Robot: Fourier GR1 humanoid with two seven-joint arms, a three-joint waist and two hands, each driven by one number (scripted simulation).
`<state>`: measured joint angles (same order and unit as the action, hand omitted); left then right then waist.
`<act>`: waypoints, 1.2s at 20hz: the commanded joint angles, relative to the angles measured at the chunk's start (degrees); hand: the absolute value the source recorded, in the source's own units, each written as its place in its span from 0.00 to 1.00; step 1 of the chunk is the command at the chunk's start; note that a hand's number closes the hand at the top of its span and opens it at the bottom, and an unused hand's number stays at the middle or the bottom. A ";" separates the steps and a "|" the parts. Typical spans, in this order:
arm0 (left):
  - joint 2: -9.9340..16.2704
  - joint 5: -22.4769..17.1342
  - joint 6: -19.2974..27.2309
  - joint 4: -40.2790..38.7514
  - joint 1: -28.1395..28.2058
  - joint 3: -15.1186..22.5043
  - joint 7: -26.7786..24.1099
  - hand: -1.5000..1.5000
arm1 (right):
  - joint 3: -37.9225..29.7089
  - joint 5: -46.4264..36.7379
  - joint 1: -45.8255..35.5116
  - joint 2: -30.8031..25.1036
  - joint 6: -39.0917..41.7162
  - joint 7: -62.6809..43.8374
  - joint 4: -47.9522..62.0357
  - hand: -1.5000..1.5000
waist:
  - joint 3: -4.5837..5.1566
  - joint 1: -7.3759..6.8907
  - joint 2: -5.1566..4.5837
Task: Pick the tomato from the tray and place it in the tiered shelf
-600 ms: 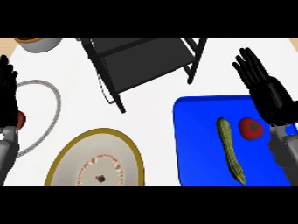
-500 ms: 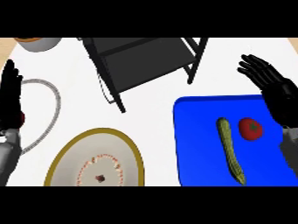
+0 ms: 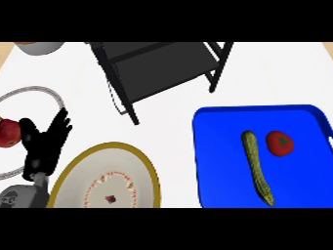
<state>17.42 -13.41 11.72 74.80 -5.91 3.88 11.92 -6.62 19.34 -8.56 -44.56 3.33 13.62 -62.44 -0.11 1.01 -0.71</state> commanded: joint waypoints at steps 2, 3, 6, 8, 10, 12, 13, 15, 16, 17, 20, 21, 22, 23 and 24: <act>0.67 -3.32 -5.35 0.08 0.31 -0.32 3.83 0.50 | -3.79 -0.39 1.61 -2.88 11.52 13.22 14.72 0.00 | -0.01 -1.37 0.48; 0.58 -3.25 -6.82 0.31 3.80 0.21 0.40 0.50 | -3.66 -1.27 1.84 -4.83 14.82 16.27 17.56 0.00 | -0.06 -1.85 0.38; -3.53 -0.53 -3.95 -1.36 4.13 2.59 -1.66 0.50 | -0.96 -4.27 2.92 -6.72 20.30 19.94 15.80 0.00 | 0.02 -1.33 0.54; 1.62 -4.25 -7.93 -1.08 3.11 -1.98 1.63 0.50 | -0.96 -2.76 3.69 -9.43 24.76 16.11 11.72 0.00 | 0.11 -1.02 0.72; -1.21 -2.02 -5.27 1.90 4.56 0.52 1.92 0.50 | -0.04 -4.31 3.17 -9.97 25.52 14.34 10.08 0.00 | 0.11 -1.14 0.77; -1.03 -1.74 -4.08 2.02 2.64 0.17 3.75 0.50 | 1.46 -3.16 5.37 -11.15 26.03 8.42 0.35 0.00 | 0.25 -0.20 1.06; -0.99 -1.44 -4.79 1.06 3.74 -0.24 1.80 0.50 | 1.10 -3.16 8.31 -10.81 25.29 8.12 -2.69 0.00 | 0.24 -0.05 1.03; -1.92 -0.87 -2.43 4.34 3.51 0.67 5.28 0.50 | 0.76 -2.33 5.76 -13.54 26.10 1.29 -4.83 0.00 | 0.21 -0.54 1.00; -1.15 -1.59 -4.94 1.57 2.11 0.11 4.31 0.50 | 1.53 -4.18 2.39 -14.97 26.29 -0.24 -3.11 0.00 | 0.20 -0.98 0.77; -0.07 -2.51 -5.99 -0.76 1.64 -2.19 2.28 0.50 | 3.52 -5.28 4.74 -12.18 22.00 -3.80 -8.99 0.00 | 0.28 -0.43 0.87; -1.40 -1.35 -4.91 1.50 3.37 -0.69 3.08 0.50 | 1.86 -2.01 5.80 -12.47 18.08 -16.01 -18.08 0.00 | 0.29 -0.19 1.02; -0.94 -0.95 -6.07 5.00 8.87 0.64 2.05 0.50 | 2.34 -2.87 5.55 -11.52 16.29 -18.04 -18.18 0.00 | 0.24 -0.94 1.05; -0.24 -1.42 -5.69 3.45 3.93 -0.93 3.58 0.50 | 2.61 -2.35 3.67 -12.45 15.02 -23.59 -21.52 0.00 | 0.29 -0.61 0.99; -1.63 -1.15 -5.05 0.71 2.91 -0.92 3.07 0.50 | 4.01 -3.05 3.13 -10.37 12.70 -26.59 -23.99 0.00 | 0.27 -0.56 0.87; -0.42 -1.69 -7.04 1.60 3.08 -1.30 3.34 0.50 | 3.14 -2.65 3.08 -10.04 12.13 -29.07 -25.27 0.00 | 0.22 -0.68 0.86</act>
<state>16.78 -14.80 6.19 77.80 -2.39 2.96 14.63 -4.12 16.56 -4.26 -56.03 20.05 -4.16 -80.24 -0.01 0.41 0.38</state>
